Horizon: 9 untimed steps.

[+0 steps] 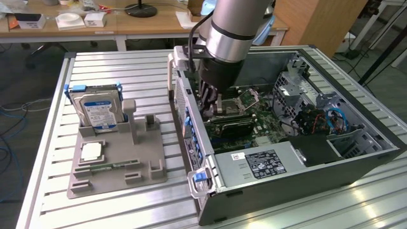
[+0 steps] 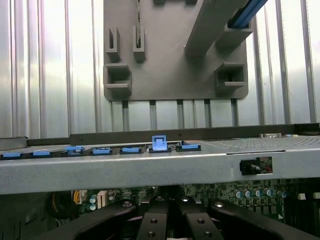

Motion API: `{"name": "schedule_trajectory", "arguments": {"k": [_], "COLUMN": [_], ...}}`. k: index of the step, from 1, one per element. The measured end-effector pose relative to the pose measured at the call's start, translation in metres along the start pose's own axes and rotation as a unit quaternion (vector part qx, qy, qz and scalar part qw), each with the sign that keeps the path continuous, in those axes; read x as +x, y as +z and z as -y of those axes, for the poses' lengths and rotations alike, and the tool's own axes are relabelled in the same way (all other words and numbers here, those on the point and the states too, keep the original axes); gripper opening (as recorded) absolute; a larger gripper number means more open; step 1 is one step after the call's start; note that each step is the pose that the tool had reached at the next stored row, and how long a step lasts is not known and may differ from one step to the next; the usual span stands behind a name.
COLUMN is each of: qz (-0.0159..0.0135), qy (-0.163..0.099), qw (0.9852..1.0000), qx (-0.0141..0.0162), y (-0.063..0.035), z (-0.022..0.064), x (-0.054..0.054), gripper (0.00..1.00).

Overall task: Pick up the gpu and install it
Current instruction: 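Press down on the gpu until it lock into place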

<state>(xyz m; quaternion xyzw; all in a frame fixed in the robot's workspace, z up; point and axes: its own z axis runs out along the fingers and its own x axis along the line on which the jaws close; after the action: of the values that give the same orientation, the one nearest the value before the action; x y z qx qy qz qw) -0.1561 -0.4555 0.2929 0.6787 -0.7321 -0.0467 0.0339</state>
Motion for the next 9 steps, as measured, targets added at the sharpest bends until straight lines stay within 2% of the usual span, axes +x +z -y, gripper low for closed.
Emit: {"name": "schedule_trajectory", "arguments": {"k": [9], "qz": [-0.0001], "qy": [0.0], "qw": [1.0], "qx": [-0.0011], "y": [-0.0037], "z": [-0.0007], "x": [0.0002], "gripper": [0.11]}}
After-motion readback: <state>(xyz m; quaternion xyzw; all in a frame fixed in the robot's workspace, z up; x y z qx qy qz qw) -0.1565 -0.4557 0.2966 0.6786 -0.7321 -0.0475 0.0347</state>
